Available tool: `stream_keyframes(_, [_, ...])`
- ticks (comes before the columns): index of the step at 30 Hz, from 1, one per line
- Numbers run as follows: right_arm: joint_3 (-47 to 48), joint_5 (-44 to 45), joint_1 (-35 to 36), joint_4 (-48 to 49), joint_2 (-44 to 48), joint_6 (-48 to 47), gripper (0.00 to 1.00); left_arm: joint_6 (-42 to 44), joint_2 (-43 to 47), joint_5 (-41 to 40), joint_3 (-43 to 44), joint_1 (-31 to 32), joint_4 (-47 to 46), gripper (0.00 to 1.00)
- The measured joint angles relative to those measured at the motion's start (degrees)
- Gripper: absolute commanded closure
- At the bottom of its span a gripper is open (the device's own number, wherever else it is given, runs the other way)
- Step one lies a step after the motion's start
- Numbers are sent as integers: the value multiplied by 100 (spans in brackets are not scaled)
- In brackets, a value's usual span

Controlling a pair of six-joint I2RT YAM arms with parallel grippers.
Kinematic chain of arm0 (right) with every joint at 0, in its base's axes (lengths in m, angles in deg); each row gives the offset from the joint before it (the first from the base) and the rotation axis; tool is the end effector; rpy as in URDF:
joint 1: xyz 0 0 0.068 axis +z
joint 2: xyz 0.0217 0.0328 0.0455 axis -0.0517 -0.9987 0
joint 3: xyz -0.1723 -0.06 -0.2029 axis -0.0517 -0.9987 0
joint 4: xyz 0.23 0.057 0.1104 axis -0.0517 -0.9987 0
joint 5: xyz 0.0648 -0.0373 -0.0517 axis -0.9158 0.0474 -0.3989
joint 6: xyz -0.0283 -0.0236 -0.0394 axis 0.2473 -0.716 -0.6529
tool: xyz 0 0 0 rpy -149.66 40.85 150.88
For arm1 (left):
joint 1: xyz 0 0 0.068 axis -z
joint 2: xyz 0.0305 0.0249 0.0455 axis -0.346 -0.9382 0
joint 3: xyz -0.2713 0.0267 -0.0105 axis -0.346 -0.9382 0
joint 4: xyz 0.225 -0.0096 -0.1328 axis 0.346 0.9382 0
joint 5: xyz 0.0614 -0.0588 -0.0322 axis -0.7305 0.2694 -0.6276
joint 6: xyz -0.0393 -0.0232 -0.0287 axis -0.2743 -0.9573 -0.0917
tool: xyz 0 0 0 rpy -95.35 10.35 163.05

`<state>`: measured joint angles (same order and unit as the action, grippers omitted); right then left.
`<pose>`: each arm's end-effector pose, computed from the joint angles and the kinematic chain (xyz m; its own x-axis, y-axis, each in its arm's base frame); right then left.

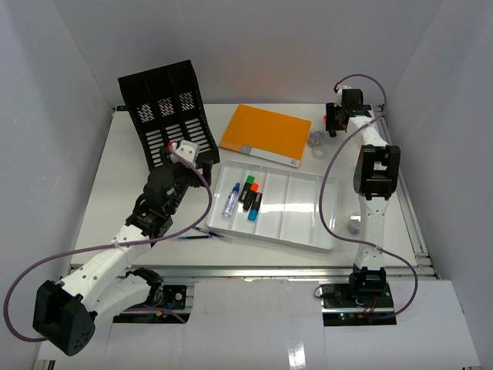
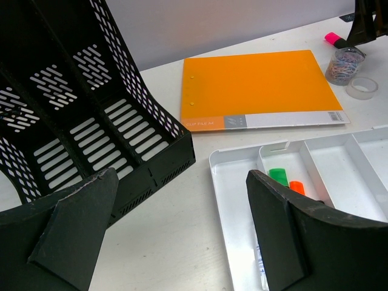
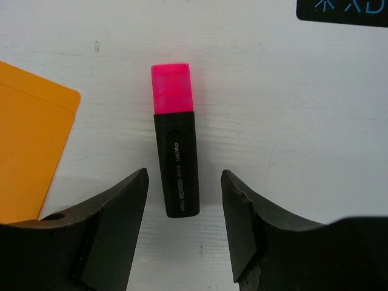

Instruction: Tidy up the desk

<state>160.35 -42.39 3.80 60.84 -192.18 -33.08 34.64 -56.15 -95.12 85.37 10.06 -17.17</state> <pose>0.5657 0.0068 0.1837 -0.6074 -0.0986 -0.7883 -0.0386 0.9948 -0.0947 0.1978 -0.1070 0.3065 -0.0380 0.1401 -0.9894 0.3223 0.9389 0.1205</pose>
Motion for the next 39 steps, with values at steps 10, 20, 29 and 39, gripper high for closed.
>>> stream_keyframes(10, [343,60,-2,92,-460,21,48,-1,-62,78,13,0,39,2])
stream_keyframes(20, [376,-329,-117,232,-536,109,91,-16,-120,168,44,0,84,2])
stream_keyframes(29, [-369,-785,-290,403,-77,234,92,-409,-382,1034,90,0,74,2])
stream_keyframes(39, [-2895,-1676,-464,394,2807,345,92,-1978,-665,2176,-48,0,-632,2])
